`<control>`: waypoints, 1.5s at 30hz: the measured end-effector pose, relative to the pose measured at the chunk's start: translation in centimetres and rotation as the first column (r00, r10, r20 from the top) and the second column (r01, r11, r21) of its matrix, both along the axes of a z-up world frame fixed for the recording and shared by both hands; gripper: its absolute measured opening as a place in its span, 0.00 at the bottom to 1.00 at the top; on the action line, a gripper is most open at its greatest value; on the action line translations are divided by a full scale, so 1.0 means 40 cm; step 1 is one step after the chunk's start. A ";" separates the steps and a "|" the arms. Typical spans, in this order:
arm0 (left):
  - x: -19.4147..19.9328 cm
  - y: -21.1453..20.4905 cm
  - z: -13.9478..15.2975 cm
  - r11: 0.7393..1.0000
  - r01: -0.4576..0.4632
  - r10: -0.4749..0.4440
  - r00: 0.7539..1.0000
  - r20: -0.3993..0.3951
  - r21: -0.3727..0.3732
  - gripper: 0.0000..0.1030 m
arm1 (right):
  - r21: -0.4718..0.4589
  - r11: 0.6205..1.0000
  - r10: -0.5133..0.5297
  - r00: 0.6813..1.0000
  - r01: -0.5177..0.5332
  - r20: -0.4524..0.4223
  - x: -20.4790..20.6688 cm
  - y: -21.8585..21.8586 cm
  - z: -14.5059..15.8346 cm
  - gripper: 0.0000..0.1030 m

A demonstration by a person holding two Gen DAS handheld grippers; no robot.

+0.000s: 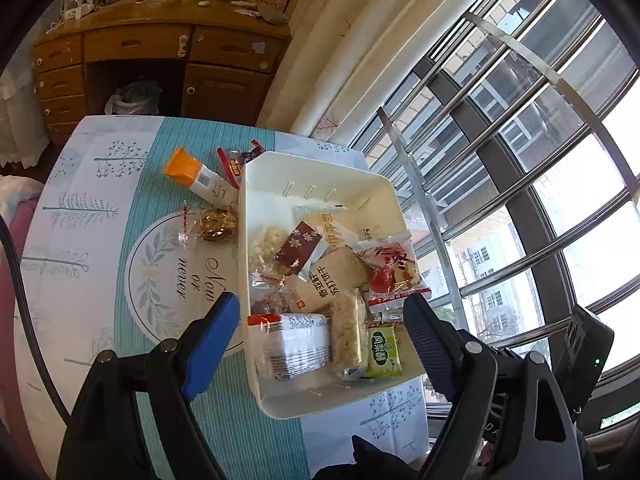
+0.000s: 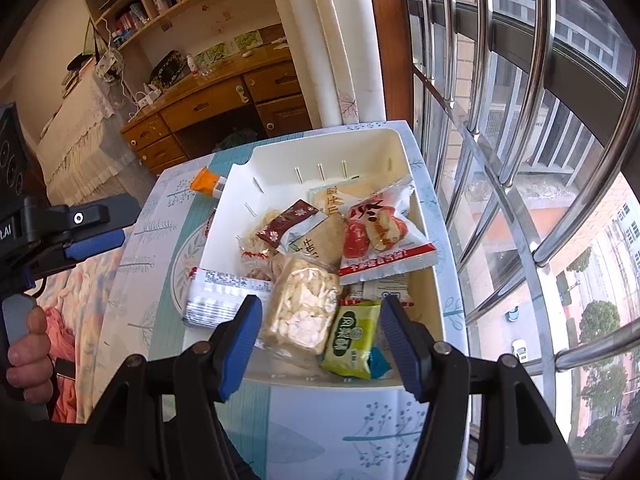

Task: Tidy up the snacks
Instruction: 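Withdraw both open tools from the tray toward the snacks by the plate, then grasp the orange-capped pack with the left tool while the right tool grasps the red-edged dark snack bag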

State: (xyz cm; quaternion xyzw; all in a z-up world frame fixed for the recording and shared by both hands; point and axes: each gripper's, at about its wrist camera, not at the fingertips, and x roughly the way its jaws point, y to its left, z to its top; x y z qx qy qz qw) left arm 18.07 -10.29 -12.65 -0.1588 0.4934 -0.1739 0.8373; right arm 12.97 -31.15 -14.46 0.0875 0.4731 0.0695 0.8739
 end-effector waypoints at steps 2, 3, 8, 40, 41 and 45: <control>-0.002 0.029 0.007 1.000 0.000 0.000 1.000 0.002 0.001 0.81 | 0.013 1.000 -0.017 1.000 0.017 0.000 -0.001 0.017 0.005 0.60; -0.003 0.047 0.011 1.000 0.000 0.000 1.000 0.003 0.003 0.81 | 0.019 1.000 -0.024 1.000 0.024 -0.002 -0.001 0.023 0.008 0.60; -0.006 0.128 0.024 1.000 -0.006 0.005 1.000 0.006 0.016 0.81 | 0.060 0.996 -0.067 0.998 0.067 -0.010 0.008 0.068 0.026 0.60; 0.245 0.381 -0.143 0.997 -0.076 0.079 0.933 -0.351 0.022 0.81 | -0.028 0.999 0.030 0.999 -0.031 -0.043 0.393 0.290 0.137 0.75; 0.255 0.374 -0.145 0.997 -0.078 0.079 0.933 -0.352 0.017 0.81 | -0.034 0.998 0.047 0.998 -0.049 -0.048 0.420 0.288 0.134 0.76; 0.307 0.352 -0.169 0.992 -0.122 0.119 0.920 -0.372 0.015 0.81 | -0.060 0.993 0.095 0.992 -0.100 -0.078 0.510 0.281 0.111 0.76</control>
